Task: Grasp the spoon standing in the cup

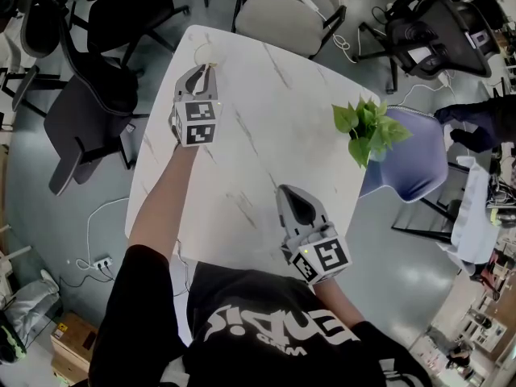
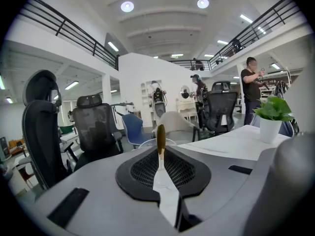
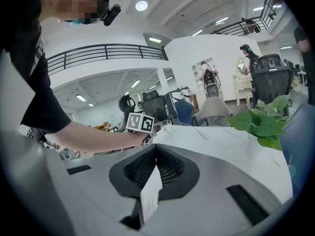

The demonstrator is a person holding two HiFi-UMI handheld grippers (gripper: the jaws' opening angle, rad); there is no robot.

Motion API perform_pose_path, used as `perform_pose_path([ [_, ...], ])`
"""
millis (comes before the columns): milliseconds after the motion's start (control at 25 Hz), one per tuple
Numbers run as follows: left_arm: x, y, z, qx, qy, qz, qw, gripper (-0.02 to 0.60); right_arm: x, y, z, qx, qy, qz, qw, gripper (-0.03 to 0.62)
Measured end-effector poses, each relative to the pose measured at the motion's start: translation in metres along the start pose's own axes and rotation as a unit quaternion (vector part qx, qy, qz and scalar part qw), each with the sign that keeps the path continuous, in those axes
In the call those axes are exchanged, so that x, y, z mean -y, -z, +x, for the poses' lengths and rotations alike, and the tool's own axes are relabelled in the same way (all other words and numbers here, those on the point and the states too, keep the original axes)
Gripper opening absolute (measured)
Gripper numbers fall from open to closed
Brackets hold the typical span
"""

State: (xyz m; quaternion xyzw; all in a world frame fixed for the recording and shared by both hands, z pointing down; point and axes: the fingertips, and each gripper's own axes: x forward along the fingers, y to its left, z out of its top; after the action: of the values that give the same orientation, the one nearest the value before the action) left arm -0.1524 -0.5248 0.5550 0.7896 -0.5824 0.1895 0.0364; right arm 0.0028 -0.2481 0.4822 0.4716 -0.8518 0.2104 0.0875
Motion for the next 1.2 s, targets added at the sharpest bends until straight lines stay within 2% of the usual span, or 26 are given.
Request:
perform_pose_path([
  [600,0.000,-0.048,-0.041,0.042,0.002,0.015,0.9990,0.042,-0.018,-0.011,-0.019,0.018,-0.014,-0.011,1.000,0.012],
  [920,0.001,-0.082,-0.080,0.074,0.001,0.025,0.9969,0.042,-0.028,-0.014,-0.040,0.032,-0.016,-0.014,0.999,0.012],
  [1200,0.012,-0.096,-0.119,0.089,0.006,0.027,0.9957,0.041,-0.034,-0.013,-0.061,0.044,-0.014,-0.017,0.999,0.012],
])
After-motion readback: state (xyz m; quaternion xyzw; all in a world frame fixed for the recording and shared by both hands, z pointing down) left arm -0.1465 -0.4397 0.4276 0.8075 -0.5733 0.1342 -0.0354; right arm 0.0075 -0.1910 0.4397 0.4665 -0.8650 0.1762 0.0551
